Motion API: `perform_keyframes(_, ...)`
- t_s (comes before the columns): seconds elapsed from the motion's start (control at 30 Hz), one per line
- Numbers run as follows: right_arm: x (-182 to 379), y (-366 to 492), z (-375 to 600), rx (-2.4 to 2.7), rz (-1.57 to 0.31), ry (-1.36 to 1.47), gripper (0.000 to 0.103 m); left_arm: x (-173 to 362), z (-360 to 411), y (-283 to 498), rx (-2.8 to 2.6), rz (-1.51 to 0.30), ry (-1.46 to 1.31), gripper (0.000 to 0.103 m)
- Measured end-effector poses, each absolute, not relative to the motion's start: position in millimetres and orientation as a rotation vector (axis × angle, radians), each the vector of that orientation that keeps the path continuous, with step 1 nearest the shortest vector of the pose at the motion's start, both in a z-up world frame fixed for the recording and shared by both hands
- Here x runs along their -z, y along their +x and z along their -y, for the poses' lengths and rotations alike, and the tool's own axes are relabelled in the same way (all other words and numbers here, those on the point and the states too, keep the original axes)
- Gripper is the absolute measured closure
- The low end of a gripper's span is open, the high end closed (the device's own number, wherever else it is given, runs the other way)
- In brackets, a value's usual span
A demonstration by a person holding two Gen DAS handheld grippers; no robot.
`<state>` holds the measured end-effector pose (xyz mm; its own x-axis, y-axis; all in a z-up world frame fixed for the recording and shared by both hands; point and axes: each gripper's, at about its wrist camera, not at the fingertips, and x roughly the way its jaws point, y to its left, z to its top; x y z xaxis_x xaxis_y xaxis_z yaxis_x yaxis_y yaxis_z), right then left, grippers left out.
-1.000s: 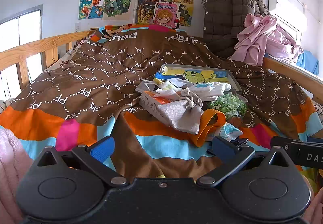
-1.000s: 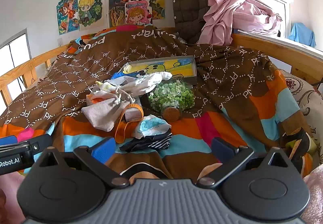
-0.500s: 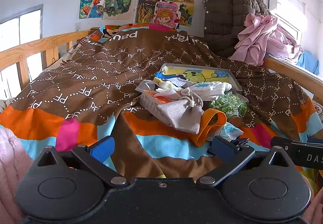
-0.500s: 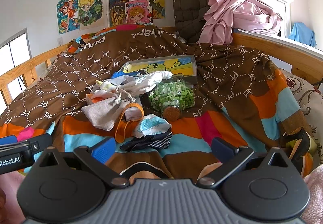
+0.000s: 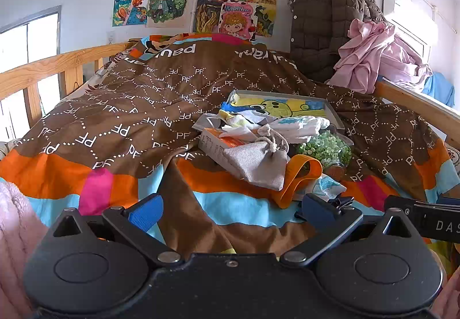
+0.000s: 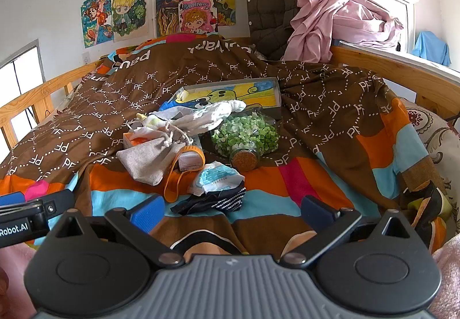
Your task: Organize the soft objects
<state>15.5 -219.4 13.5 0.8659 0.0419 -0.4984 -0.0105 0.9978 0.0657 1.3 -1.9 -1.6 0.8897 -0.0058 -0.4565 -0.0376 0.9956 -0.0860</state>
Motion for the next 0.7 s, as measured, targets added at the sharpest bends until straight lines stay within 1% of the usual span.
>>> perform_keyframes(0.7,-14.1,14.9,219.5,-0.028,-0.525,0.062,0.000,8.8,-1.2,6.6,0.012,-0.501,-0.132,0.001)
